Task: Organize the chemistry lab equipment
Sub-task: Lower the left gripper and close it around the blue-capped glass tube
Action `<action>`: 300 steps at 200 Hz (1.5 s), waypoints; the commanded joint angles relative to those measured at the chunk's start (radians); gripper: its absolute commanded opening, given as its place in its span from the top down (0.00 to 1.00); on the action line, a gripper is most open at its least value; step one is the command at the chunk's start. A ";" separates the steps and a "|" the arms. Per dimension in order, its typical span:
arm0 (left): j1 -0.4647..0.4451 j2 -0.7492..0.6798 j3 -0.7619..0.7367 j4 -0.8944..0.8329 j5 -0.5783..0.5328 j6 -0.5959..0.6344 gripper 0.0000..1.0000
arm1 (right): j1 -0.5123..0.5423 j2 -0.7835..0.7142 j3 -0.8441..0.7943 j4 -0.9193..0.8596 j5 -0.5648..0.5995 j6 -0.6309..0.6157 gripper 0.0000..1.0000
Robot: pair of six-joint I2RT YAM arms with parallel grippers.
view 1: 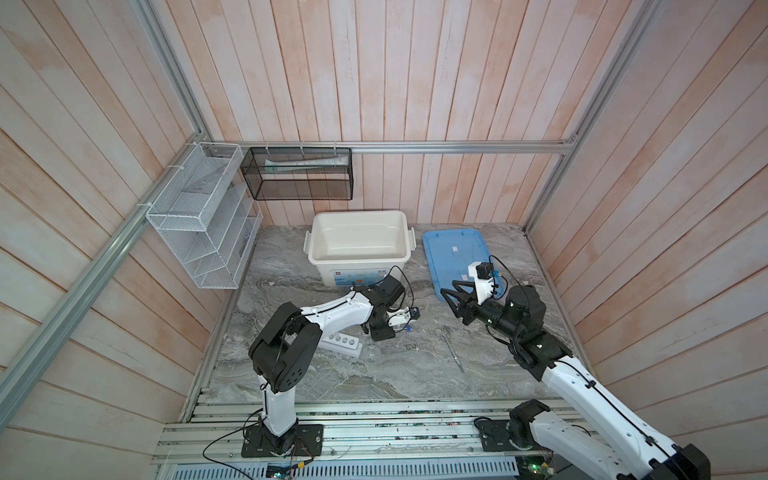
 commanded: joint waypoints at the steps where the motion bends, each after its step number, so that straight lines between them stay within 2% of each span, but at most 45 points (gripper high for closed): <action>1: -0.004 0.025 0.001 0.006 0.025 0.011 0.39 | -0.008 -0.007 -0.017 0.020 -0.010 0.009 0.50; 37: -0.004 0.038 0.024 -0.006 0.023 0.004 0.40 | -0.011 -0.009 -0.019 0.020 -0.010 0.011 0.50; 84: -0.004 0.054 0.011 -0.003 0.026 0.007 0.51 | -0.016 -0.008 -0.022 0.025 -0.011 0.014 0.50; 138: -0.002 0.087 0.036 -0.012 0.017 0.002 0.54 | -0.022 0.003 -0.023 0.037 -0.023 0.018 0.50; 177: 0.004 0.068 0.016 -0.006 0.000 0.004 0.60 | -0.026 0.003 -0.027 0.040 -0.022 0.023 0.50; 269: 0.030 0.010 -0.053 0.020 -0.022 0.013 0.61 | -0.033 0.011 -0.039 0.057 -0.031 0.032 0.50; 300: 0.033 0.022 -0.053 0.019 -0.012 0.006 0.65 | -0.034 0.012 -0.040 0.060 -0.033 0.035 0.50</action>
